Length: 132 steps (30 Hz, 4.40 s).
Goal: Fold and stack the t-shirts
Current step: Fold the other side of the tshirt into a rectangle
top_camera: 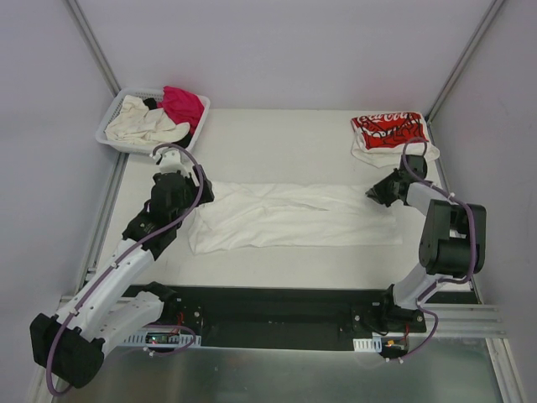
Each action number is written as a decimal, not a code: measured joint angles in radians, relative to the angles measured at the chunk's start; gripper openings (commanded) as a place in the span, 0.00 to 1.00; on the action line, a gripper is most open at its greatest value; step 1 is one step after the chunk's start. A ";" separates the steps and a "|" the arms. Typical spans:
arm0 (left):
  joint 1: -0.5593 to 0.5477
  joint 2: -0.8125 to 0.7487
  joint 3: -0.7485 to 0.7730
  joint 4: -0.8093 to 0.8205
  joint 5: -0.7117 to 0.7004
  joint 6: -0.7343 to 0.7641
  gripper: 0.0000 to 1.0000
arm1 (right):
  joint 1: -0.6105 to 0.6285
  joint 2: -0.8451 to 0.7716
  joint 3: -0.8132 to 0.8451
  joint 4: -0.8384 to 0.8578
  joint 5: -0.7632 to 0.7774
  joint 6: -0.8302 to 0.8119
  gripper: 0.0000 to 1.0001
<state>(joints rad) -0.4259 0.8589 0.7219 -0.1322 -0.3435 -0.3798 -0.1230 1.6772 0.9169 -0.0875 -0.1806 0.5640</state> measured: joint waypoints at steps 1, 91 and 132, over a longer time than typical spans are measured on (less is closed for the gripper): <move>0.000 0.005 0.000 0.002 0.003 0.001 0.74 | 0.014 -0.008 0.008 -0.006 -0.001 -0.001 0.18; 0.000 0.102 -0.035 0.154 0.239 -0.029 0.75 | 0.720 0.668 0.788 -0.005 -0.359 0.132 0.29; 0.009 0.103 -0.058 0.161 0.238 -0.032 0.75 | 0.738 0.690 0.813 -0.024 -0.375 0.142 0.01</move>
<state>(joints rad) -0.4171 0.9619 0.6640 0.0284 -0.1051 -0.4122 0.6151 2.3669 1.7298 -0.1112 -0.5552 0.7059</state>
